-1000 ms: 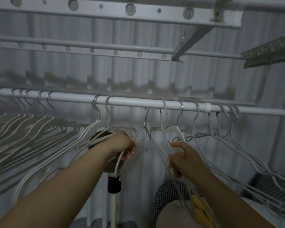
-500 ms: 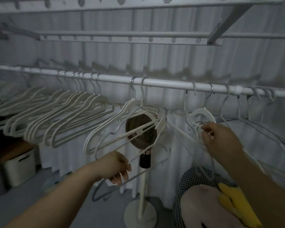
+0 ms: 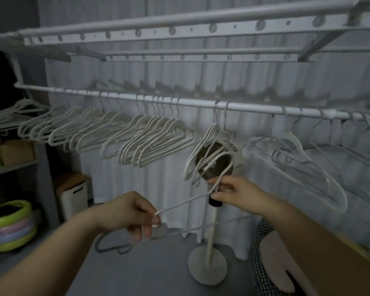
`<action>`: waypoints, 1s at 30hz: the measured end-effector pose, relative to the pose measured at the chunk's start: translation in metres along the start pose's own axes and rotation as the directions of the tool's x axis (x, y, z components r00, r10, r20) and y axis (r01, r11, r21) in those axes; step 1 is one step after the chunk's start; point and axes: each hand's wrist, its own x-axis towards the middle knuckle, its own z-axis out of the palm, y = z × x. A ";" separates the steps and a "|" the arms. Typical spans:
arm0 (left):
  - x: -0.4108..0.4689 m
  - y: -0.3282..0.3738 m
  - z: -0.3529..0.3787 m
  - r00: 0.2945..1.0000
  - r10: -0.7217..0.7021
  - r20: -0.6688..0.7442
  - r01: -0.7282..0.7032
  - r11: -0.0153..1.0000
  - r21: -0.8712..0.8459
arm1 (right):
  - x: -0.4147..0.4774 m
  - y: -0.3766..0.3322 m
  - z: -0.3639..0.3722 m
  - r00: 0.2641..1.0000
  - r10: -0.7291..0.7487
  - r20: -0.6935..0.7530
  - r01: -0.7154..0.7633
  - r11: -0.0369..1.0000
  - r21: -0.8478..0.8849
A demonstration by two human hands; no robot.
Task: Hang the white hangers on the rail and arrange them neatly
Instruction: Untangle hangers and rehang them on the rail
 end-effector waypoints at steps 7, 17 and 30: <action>-0.050 -0.027 0.004 0.958 -0.026 -0.285 0.071 0.986 0.148 | -0.053 -0.034 0.025 0.971 0.043 0.236 -0.037 0.999 -0.029; -0.061 -0.028 0.043 0.840 0.184 -0.511 0.003 0.939 0.345 | -0.104 -0.055 0.035 0.952 0.196 0.234 -0.254 0.933 0.255; -0.071 0.045 0.106 0.997 0.059 0.050 -0.049 0.983 -0.178 | -0.119 -0.039 0.027 0.975 0.220 0.032 -0.219 0.928 0.300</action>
